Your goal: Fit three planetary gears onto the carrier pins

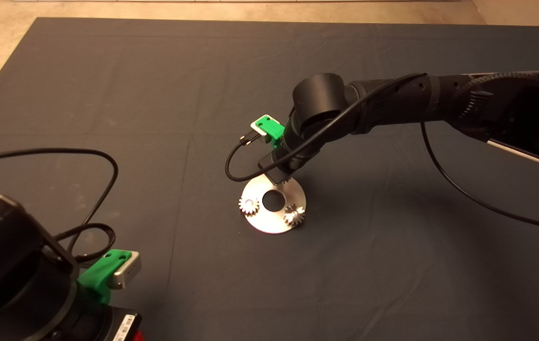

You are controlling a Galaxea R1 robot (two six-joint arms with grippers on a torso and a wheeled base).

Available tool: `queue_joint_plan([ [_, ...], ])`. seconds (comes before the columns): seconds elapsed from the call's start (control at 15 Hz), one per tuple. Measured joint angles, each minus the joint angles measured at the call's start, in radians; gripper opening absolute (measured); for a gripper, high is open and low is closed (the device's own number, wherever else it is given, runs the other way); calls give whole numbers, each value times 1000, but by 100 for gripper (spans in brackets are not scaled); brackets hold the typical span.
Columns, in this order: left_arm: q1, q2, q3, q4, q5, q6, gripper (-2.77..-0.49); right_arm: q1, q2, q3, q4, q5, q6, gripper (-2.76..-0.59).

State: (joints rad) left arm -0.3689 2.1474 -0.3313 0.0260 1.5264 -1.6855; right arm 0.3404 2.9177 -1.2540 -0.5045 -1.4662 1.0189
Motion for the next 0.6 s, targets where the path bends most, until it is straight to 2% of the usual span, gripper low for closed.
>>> queue_joint_plan([
  [0.33, 0, 0, 0, 0, 0, 0, -122, -15, 0, 0, -17, 0, 0, -226],
  [0.6, 0, 0, 0, 0, 0, 0, -122, -17, 0, 0, -32, 0, 0, -226],
])
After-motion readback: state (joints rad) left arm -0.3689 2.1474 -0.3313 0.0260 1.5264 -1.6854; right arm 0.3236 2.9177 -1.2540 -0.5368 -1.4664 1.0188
